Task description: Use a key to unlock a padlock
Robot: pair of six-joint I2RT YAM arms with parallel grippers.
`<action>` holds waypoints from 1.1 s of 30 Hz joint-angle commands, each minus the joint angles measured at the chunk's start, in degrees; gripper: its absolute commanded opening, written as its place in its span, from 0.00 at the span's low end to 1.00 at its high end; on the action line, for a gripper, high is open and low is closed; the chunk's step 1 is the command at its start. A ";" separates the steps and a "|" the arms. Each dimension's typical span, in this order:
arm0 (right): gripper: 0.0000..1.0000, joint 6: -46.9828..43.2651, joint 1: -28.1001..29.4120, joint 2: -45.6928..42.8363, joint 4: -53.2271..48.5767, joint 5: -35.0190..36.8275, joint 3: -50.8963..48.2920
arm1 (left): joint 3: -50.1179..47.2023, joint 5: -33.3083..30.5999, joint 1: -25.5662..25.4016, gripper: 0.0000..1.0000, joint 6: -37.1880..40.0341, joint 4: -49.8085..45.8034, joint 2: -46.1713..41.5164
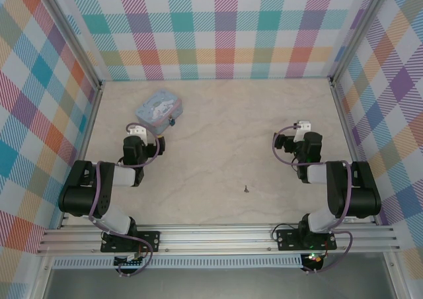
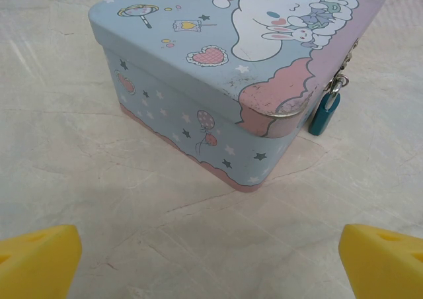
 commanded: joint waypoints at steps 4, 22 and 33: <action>1.00 -0.14 -0.10 0.14 1.03 0.18 0.20 | 0.84 -0.04 0.65 1.00 -0.52 0.29 0.10; 1.00 14.94 -0.19 -31.66 -48.22 -4.85 10.50 | 13.42 1.97 0.58 1.00 -17.36 -44.04 -24.63; 0.99 27.62 2.79 -39.50 -69.93 -17.91 12.43 | 20.41 6.65 -6.55 1.00 -23.90 -56.54 -25.56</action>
